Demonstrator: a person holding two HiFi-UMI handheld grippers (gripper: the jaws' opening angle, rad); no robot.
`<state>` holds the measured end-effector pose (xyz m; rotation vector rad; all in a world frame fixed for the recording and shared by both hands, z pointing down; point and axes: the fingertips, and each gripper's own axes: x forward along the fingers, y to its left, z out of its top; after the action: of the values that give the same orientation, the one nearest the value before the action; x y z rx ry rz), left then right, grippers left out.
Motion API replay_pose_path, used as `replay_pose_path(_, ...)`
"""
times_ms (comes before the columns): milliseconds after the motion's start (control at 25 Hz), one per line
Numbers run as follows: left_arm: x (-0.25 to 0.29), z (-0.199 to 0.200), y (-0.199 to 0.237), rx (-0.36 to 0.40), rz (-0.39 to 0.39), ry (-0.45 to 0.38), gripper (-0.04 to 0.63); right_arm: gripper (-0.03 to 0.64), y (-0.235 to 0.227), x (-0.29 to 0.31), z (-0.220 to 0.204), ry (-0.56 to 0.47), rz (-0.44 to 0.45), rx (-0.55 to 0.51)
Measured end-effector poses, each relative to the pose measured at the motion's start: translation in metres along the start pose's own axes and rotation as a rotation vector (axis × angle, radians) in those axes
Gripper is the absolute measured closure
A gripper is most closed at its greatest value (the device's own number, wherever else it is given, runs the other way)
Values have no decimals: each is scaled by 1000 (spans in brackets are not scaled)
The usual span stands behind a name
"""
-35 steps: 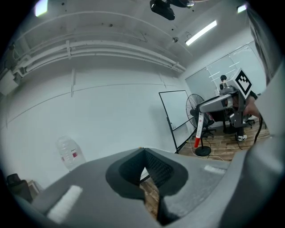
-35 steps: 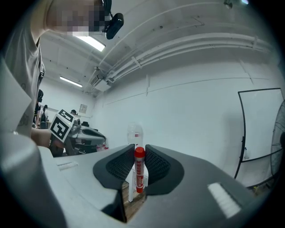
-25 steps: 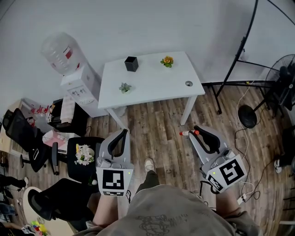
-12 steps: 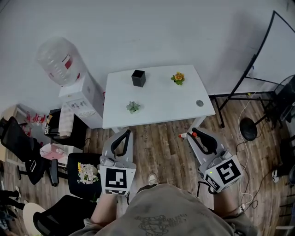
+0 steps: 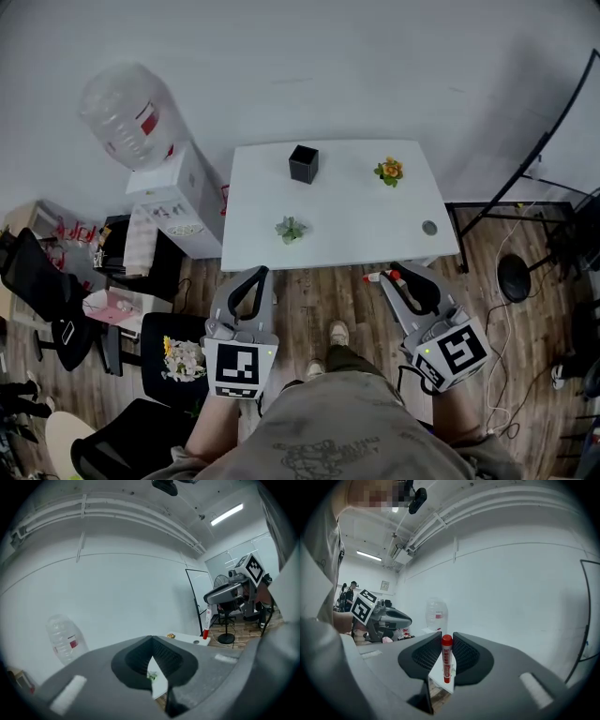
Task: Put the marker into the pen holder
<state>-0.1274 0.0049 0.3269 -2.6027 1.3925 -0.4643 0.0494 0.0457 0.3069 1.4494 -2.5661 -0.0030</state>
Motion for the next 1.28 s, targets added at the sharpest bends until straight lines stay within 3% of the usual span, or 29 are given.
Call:
replay_pose_path(360, 62, -12, 30, 8, 39, 32, 595, 515, -49, 67, -15, -7, 36, 27)
replay_pose_path(760, 181, 2, 74, 46, 79, 57, 595, 515, -129, 176, -19, 0, 123, 44)
replay_pose_path(1280, 298, 2, 129, 28, 158, 134, 595, 515, -225, 291, -23, 28, 216, 72)
